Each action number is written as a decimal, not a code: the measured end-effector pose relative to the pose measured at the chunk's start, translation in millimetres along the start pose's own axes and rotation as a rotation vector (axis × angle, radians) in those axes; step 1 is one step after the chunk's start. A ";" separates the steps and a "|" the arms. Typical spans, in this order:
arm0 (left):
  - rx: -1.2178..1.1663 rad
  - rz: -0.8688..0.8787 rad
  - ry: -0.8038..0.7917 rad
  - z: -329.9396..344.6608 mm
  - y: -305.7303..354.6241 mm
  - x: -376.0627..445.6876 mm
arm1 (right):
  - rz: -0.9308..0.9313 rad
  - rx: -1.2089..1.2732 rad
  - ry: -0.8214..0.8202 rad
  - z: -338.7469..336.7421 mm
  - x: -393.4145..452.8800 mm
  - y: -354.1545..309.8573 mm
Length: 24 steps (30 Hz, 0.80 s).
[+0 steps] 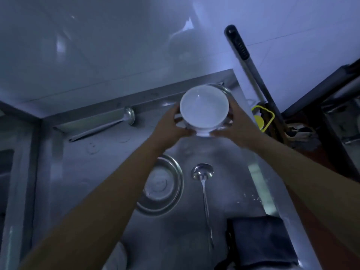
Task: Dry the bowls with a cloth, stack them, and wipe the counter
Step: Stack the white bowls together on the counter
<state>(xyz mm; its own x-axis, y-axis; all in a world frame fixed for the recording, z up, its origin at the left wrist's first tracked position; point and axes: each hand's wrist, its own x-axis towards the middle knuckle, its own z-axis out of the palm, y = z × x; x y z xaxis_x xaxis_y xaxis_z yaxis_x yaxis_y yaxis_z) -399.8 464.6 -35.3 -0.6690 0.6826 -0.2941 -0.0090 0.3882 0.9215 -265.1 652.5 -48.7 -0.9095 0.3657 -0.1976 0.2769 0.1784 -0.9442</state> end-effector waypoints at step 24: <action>0.246 -0.131 -0.084 29.8 -10.3 113.1 | 0.106 -0.318 0.054 -38.7 86.1 42.2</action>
<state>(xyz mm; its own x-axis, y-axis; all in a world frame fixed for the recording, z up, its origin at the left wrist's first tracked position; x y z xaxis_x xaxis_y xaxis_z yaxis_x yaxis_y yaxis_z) -453.2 556.3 -85.5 -0.6102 0.6615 -0.4360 0.0963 0.6082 0.7880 -319.7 726.9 -95.4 -0.8553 0.4434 -0.2681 0.4594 0.4096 -0.7881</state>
